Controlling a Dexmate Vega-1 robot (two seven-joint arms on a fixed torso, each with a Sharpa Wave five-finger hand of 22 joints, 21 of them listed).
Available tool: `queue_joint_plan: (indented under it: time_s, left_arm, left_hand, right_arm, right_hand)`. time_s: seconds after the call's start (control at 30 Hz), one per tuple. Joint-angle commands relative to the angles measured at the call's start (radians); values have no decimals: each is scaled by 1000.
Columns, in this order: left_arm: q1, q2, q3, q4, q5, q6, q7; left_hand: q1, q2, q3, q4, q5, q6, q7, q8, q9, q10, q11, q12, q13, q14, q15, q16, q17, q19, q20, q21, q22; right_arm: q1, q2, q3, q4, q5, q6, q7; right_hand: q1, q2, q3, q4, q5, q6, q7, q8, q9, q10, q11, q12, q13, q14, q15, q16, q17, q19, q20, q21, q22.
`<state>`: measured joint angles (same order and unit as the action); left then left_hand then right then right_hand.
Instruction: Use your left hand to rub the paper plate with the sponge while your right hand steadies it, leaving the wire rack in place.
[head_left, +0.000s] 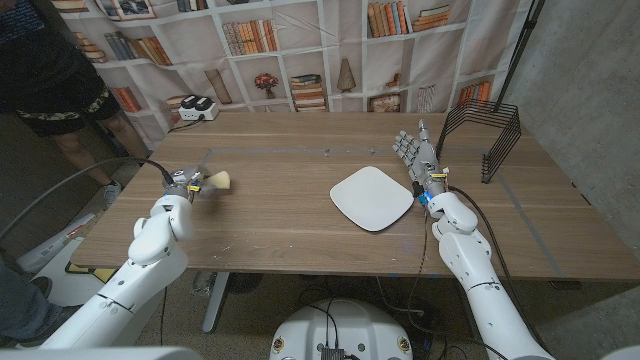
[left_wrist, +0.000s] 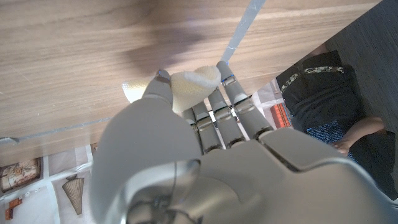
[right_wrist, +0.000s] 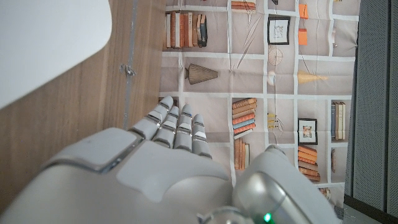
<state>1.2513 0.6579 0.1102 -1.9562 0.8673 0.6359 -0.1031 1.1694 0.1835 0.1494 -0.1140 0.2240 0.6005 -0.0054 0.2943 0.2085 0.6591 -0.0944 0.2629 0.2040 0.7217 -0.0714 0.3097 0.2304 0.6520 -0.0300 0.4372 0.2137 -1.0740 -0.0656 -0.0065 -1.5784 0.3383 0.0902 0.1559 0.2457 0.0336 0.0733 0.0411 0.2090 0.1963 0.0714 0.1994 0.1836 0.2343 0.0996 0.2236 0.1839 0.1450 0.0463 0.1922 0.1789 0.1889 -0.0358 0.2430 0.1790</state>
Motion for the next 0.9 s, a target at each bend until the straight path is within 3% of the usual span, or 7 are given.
queue_joint_plan:
  time_s: [0.03,0.37,0.9]
  left_arm:
    - [19,-16,-31,-57,-6,-22,18]
    - [38,-39,-57,-81,-48,-82,50]
    - [107,-87,-119,-139,-100,-226,178]
  left_hand:
    - [-12,2,4,11,-4,8,4,-1,2,10,2,-1,3,6,-53,-5,2,0,5,7,1]
    - [-27,2,9,29,-10,-5,7,-11,2,0,14,-12,4,-20,-43,-23,0,-24,6,6,1]
    - [-28,-3,20,37,-13,-11,2,-20,2,-12,8,-24,5,-42,-45,-38,0,-46,0,4,0]
  right_arm:
    - [-15,-3,14,-8,20,34,25]
    - [-39,-18,26,-23,22,67,45]
    - [-73,-31,49,-39,37,87,58]
  right_hand:
    - [13,1,5,-2,-2,7,-1,-2,5,8,-2,0,3,9,-1,-3,6,8,-11,-2,4]
    - [14,1,4,-4,-2,8,-3,-1,5,11,-6,1,3,11,-2,-2,6,10,-11,-4,5]
    - [17,2,4,-6,-3,10,-2,-1,5,14,-5,1,3,11,-3,-3,5,12,-10,-7,5]
